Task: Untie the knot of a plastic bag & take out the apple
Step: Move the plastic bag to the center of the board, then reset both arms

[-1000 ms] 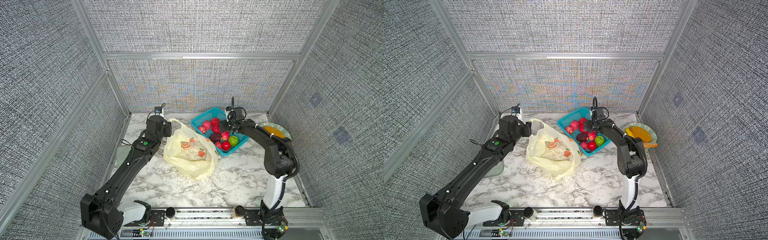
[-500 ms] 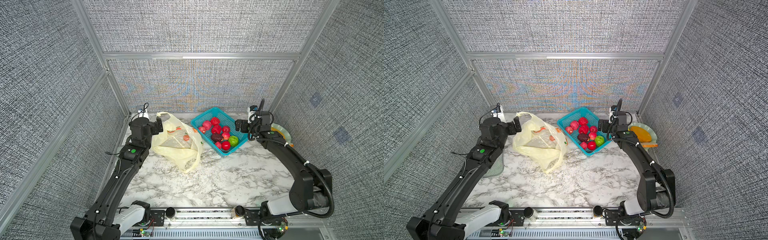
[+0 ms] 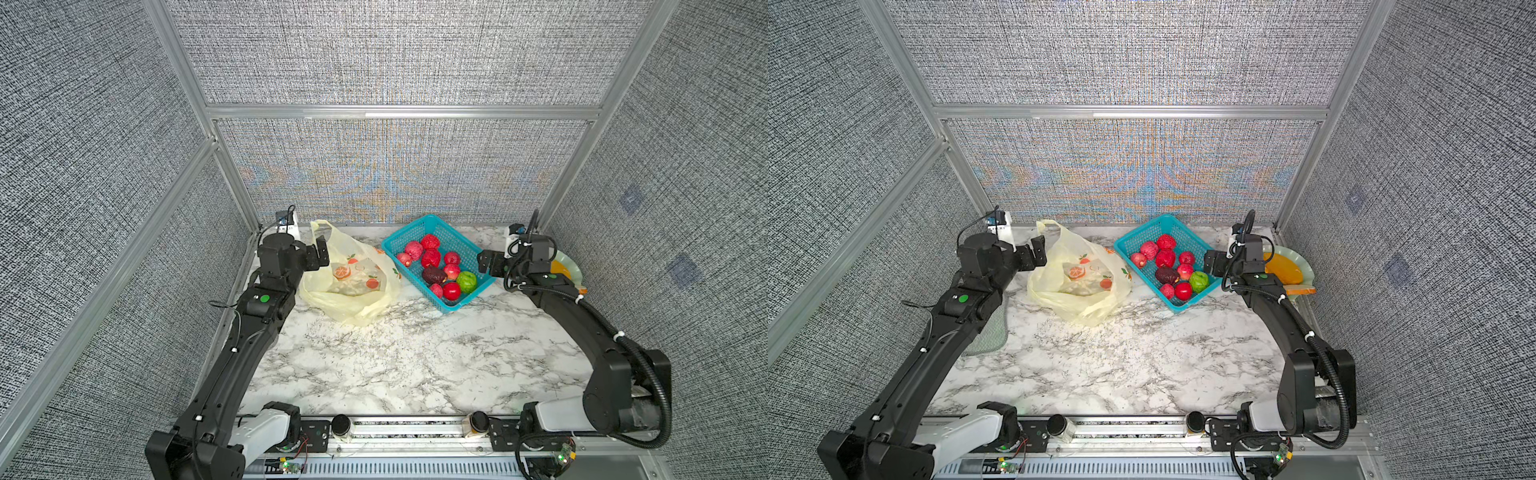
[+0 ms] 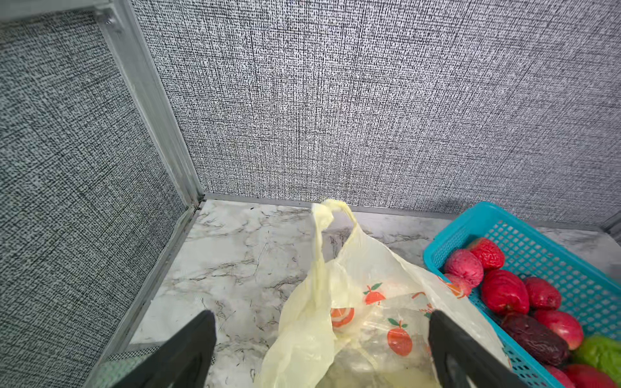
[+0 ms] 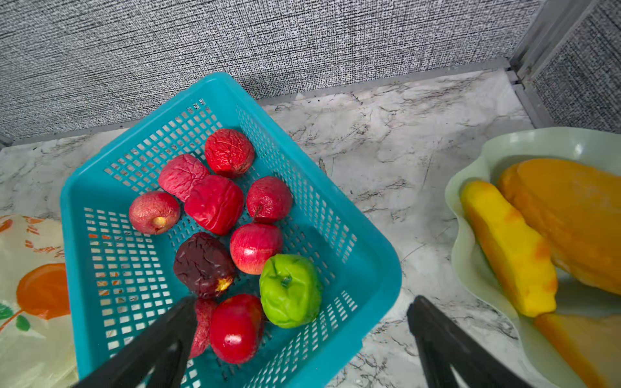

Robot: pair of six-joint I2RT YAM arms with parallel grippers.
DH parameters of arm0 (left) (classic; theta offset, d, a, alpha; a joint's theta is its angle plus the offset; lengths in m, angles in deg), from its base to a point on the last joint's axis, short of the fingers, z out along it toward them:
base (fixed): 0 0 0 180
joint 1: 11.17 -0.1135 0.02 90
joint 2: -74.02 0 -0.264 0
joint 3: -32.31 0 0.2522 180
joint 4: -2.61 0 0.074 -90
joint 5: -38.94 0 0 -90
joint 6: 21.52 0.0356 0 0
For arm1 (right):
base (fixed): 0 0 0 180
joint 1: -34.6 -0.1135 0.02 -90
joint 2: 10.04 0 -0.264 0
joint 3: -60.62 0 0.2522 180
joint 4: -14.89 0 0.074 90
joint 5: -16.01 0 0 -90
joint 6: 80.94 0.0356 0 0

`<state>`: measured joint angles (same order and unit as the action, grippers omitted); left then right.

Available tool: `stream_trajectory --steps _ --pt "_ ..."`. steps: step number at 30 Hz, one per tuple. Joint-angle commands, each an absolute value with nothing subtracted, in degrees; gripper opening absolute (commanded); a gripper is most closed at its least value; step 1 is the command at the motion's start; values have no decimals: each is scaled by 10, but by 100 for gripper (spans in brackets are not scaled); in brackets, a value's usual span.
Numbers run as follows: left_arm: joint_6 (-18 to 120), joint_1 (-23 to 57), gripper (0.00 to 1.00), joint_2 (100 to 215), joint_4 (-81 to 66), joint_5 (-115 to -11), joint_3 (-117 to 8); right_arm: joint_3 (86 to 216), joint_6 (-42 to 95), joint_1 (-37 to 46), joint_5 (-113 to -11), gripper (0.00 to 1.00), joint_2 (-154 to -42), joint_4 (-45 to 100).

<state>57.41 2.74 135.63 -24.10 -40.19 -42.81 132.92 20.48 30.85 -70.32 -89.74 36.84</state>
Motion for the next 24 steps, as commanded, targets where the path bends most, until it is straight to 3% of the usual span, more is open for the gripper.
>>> stream_trajectory --steps 1,10,16,23,24 --pt "556 22 100 1315 -218 -345 -391 1298 223 323 -705 99 -873 336" --pt "596 4 100 1330 -48 -228 -222 1202 215 351 -771 99 -843 265" --pt "650 0 100 1413 271 -183 -37 1158 218 361 -792 99 -849 214" --pt "732 2 100 1612 661 -152 66 1114 210 365 -817 99 -850 150" --pt "731 10 100 1605 622 -154 54 1108 208 365 -824 99 -850 141"
